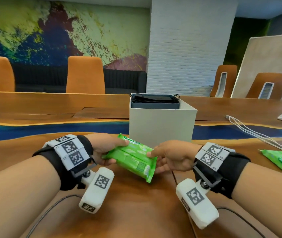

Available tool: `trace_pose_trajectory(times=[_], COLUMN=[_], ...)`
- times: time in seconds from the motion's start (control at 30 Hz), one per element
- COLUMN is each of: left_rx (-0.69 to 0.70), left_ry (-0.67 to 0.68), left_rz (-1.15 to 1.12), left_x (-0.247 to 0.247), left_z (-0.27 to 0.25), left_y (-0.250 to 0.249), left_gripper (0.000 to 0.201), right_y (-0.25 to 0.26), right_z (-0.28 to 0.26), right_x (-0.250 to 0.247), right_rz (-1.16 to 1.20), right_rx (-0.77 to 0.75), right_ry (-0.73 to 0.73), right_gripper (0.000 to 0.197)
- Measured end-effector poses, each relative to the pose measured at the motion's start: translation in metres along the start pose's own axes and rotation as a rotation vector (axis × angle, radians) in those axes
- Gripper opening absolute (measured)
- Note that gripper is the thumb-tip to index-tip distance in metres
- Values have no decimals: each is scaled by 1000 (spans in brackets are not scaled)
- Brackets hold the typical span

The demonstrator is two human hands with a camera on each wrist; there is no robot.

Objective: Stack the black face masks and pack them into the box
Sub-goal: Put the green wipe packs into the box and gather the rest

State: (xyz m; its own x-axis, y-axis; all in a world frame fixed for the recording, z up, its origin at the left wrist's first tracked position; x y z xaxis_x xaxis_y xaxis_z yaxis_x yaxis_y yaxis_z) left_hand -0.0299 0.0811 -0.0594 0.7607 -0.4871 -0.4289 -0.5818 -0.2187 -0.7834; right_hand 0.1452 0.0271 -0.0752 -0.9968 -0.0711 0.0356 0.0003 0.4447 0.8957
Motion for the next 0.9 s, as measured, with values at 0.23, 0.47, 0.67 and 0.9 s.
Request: trace_pose_trajectory(times=[0.23, 0.47, 0.67, 0.9], left_rx=[273, 479, 298, 213], left_ry=[-63, -134, -107, 49], left_rz=[-293, -341, -261, -415], left_x=[-24, -39, -27, -11], left_z=[-28, -33, 8, 38], left_y=[-62, -117, -102, -95], left_gripper=[22, 41, 46, 18], right_y=[63, 141, 169, 166], right_z=[-25, -56, -42, 5], right_x=[1, -23, -62, -83], right_rz=[124, 294, 277, 101], right_rx=[-242, -550, -497, -304], right_ry=[38, -142, -289, -346], right_gripper=[30, 11, 17, 18])
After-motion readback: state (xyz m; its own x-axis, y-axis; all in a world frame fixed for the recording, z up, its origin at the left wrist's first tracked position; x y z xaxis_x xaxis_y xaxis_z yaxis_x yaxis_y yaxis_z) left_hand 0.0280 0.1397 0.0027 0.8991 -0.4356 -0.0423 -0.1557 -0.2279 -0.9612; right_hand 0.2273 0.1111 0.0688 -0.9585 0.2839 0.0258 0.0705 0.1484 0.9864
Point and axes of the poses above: each hand's wrist, its own z-axis towards the middle knuckle, its own x-axis out of the palm, y = z × x, the point moved 6 cm from there along z, towards the middle knuckle, and after that the axes turned 6 degrees about z, right-handed, at the moved point
